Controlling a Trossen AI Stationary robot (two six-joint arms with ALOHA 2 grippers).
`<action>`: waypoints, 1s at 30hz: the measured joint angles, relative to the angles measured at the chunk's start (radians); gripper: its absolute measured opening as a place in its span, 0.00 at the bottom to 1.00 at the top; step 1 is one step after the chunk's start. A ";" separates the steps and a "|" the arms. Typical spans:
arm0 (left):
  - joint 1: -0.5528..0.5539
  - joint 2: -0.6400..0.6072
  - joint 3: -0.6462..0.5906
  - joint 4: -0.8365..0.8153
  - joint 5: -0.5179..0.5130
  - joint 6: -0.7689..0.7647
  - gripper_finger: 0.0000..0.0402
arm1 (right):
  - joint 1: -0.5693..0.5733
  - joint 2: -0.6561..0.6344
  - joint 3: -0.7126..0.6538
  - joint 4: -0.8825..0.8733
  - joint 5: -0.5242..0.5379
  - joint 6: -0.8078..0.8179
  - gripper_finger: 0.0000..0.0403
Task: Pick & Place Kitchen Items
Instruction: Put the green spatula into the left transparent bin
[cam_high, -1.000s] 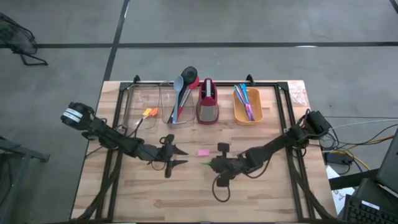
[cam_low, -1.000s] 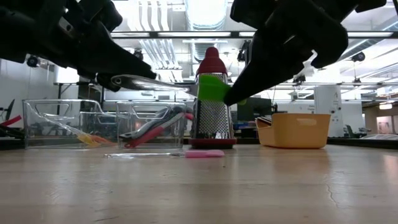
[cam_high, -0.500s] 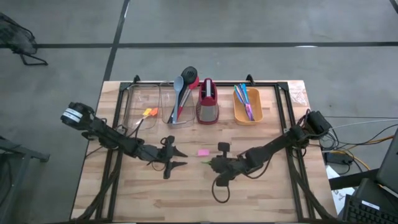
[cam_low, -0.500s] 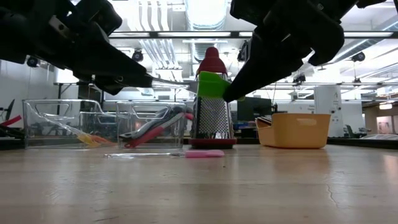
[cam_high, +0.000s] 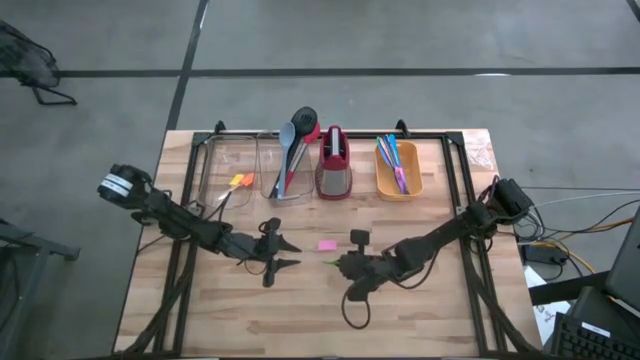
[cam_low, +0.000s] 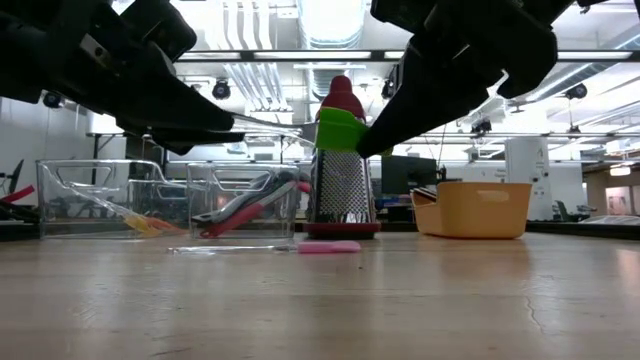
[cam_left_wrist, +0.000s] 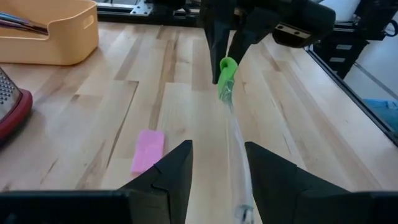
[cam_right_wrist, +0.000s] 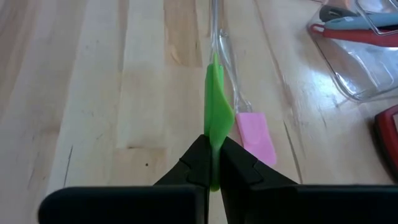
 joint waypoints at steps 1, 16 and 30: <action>0.000 0.000 0.000 0.002 0.000 0.000 0.38 | 0.000 0.000 0.000 -0.001 0.000 0.000 0.03; 0.000 0.000 0.002 0.001 0.025 0.025 0.16 | 0.000 0.000 0.000 0.000 0.000 0.000 0.03; 0.000 0.000 0.002 0.025 0.026 0.093 0.07 | -0.001 0.000 -0.001 0.000 -0.001 0.030 0.11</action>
